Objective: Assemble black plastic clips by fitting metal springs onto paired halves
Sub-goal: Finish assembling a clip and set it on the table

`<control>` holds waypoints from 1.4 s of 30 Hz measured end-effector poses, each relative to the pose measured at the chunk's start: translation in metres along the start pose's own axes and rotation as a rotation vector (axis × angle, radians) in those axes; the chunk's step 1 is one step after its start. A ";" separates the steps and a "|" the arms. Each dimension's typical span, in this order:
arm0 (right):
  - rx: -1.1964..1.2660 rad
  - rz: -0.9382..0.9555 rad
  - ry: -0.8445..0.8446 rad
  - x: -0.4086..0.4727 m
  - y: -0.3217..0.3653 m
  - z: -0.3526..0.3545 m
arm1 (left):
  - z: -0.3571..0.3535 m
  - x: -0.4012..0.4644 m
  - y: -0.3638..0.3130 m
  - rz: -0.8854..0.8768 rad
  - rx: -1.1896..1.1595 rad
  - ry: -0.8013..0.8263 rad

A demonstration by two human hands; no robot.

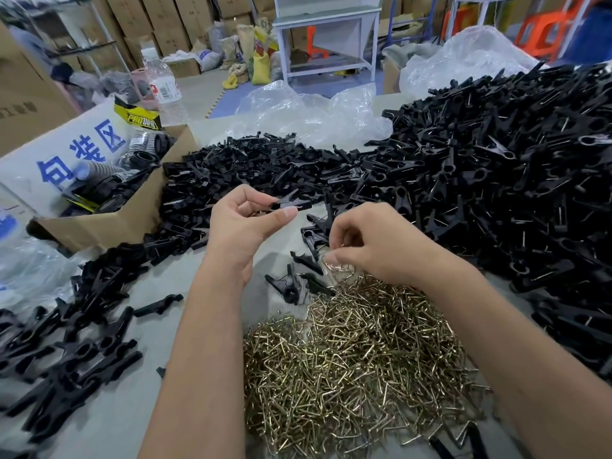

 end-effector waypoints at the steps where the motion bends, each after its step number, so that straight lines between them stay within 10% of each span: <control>1: 0.093 0.025 -0.033 0.000 -0.002 0.002 | 0.000 0.000 0.000 -0.001 0.019 0.000; 16: 1.005 -0.033 -0.276 0.002 -0.027 0.004 | -0.024 -0.009 -0.007 -0.006 0.068 0.305; 42: 0.841 0.091 -0.257 0.000 -0.019 0.008 | -0.026 -0.010 -0.011 -0.098 0.059 0.345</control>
Point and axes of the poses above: each hand's wrist, its own x-axis towards the middle knuckle, its own z-axis out of the back of the hand, y = z × x, the point moved 6 cm from there along x, towards the middle knuckle, and after that the axes turned 8 degrees about y, right-handed, at the moved point
